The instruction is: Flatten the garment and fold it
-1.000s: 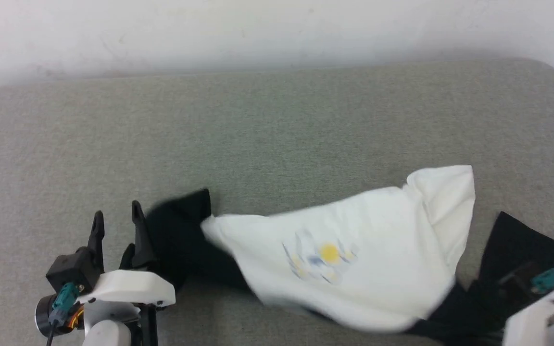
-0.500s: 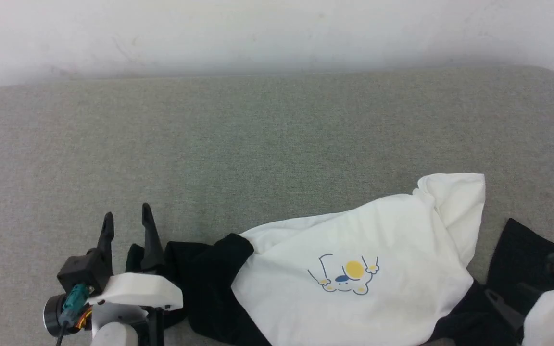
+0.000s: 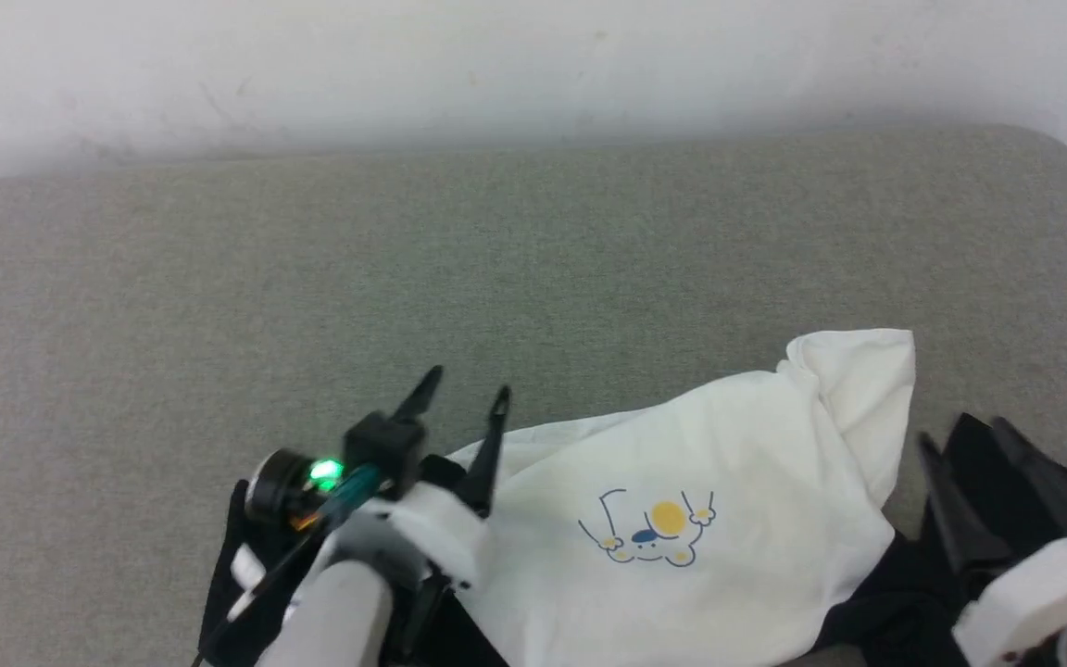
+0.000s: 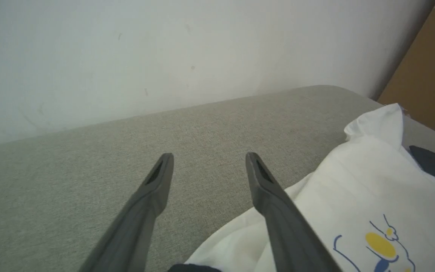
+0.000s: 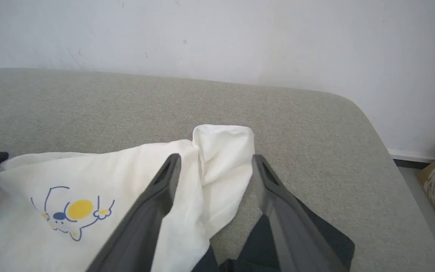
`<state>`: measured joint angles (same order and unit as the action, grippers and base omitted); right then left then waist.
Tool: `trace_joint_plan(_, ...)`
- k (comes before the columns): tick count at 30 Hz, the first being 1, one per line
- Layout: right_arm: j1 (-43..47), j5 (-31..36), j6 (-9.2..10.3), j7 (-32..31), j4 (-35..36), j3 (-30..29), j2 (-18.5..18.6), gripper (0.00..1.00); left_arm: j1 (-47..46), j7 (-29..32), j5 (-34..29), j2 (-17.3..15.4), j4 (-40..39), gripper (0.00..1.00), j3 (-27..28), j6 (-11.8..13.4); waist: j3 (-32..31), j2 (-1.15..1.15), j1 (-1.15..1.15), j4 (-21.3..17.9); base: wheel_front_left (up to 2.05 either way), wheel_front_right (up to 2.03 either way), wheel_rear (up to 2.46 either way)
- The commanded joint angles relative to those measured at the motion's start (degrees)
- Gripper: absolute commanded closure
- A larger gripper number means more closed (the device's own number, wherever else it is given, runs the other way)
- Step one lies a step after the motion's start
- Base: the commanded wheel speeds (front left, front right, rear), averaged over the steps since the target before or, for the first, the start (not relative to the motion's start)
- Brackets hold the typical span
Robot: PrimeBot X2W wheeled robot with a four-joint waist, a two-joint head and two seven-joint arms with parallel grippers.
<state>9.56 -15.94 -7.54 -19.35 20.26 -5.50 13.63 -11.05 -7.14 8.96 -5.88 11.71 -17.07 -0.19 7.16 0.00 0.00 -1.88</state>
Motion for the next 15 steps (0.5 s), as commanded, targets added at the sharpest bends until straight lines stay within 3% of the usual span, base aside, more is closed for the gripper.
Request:
trace_joint_plan(1, -1.9, 0.9, 0.05, 2.2, -1.3, 2.6, -0.7, 0.0, -3.6, 2.8, -1.3, -0.2, 2.3, 0.0, -2.3, -1.7, 1.0, 0.0, 0.0, -1.6, 0.0, 0.0, 0.0)
trace_joint_plan(8, -5.8, -0.5, 0.05, 5.5, -6.6, 10.3, -0.6, 0.0, -14.5, 17.7, -3.4, -0.3, 13.0, 0.0, -10.5, -6.3, 3.4, 0.0, 0.0, -5.5, 0.0, 0.0, 0.0)
trace_joint_plan(15, -7.9, -1.7, 0.05, 7.8, -9.8, 12.3, -0.3, 0.0, -20.8, 34.4, 1.8, -2.3, 17.7, 0.0, -20.0, -7.3, 5.6, 0.0, 0.0, -8.4, 0.0, 0.0, 0.0)
